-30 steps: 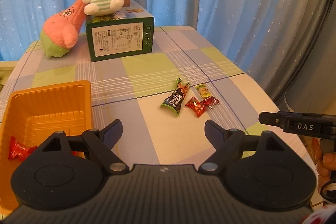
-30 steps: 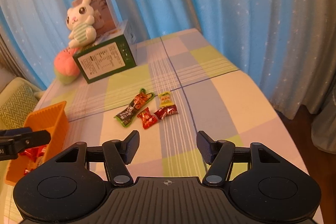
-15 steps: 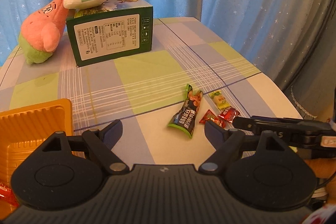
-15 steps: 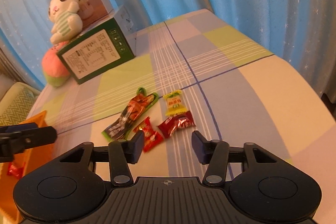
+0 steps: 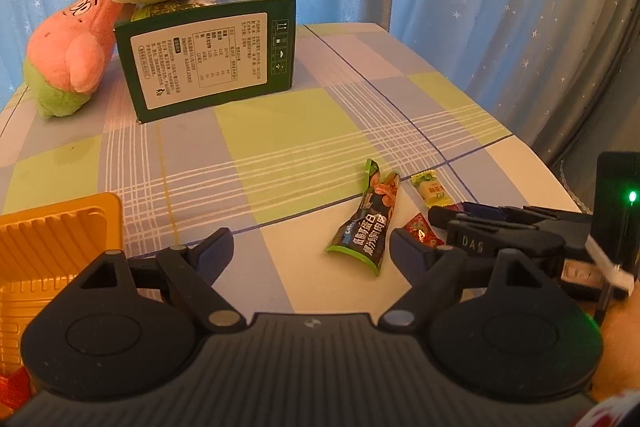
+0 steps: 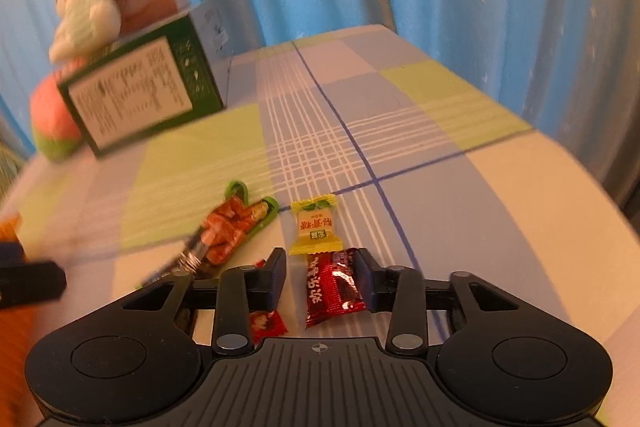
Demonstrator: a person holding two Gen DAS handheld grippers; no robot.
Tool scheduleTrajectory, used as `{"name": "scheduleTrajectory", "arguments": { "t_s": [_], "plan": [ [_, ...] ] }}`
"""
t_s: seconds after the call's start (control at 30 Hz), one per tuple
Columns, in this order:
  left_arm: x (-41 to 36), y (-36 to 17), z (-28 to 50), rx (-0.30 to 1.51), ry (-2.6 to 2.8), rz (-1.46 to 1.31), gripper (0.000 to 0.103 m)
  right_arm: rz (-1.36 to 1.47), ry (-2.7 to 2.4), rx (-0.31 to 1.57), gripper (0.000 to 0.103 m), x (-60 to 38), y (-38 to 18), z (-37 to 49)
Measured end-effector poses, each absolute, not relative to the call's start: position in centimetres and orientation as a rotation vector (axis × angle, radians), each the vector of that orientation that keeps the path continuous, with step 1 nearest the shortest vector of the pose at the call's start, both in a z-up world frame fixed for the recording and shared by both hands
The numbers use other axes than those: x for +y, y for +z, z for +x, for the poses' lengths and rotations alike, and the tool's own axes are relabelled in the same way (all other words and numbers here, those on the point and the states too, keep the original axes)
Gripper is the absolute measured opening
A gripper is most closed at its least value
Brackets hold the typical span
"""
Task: Organize snacks
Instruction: 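Grasp the dark snack stick with the left tool while the right tool grasps a dark red candy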
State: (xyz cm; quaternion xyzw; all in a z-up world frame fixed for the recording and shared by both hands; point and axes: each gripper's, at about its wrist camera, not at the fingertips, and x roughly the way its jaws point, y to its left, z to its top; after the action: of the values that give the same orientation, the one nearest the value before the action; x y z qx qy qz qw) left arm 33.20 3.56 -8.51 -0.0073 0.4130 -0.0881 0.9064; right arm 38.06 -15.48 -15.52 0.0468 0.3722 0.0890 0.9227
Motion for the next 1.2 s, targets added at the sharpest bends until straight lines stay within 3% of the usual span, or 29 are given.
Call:
{"name": "scheduleTrajectory", "arguments": {
  "t_s": [0.07,0.3,0.5,0.67,0.97,1.2],
  "plan": [
    [3.1,-8.7,33.5,0.854,-0.191,-0.006,0.083,0.026,0.198,0.755,0.027,-15.2,-15.8,37.7],
    [0.5,-10.0,35.7,0.860,-0.240,0.072,0.079,0.090,0.197,0.760,0.026,-18.1,-15.7,36.1],
    [-2.3,-12.3,37.8,0.884,-0.291,0.142,0.062,0.164,0.176,0.763,0.026,-20.1,-15.0,34.5],
    [-3.7,-13.8,38.9,0.894,-0.302,0.176,0.042,0.206,0.163,0.764,0.026,-21.2,-14.7,33.6],
    [-4.3,-14.6,38.8,0.916,-0.261,0.177,0.027,0.217,0.163,0.771,0.025,-21.5,-14.2,32.7],
    [-3.0,-13.6,33.1,0.947,-0.208,0.098,0.026,0.232,0.196,0.779,0.025,-21.0,-13.1,31.8]
  ]
}}
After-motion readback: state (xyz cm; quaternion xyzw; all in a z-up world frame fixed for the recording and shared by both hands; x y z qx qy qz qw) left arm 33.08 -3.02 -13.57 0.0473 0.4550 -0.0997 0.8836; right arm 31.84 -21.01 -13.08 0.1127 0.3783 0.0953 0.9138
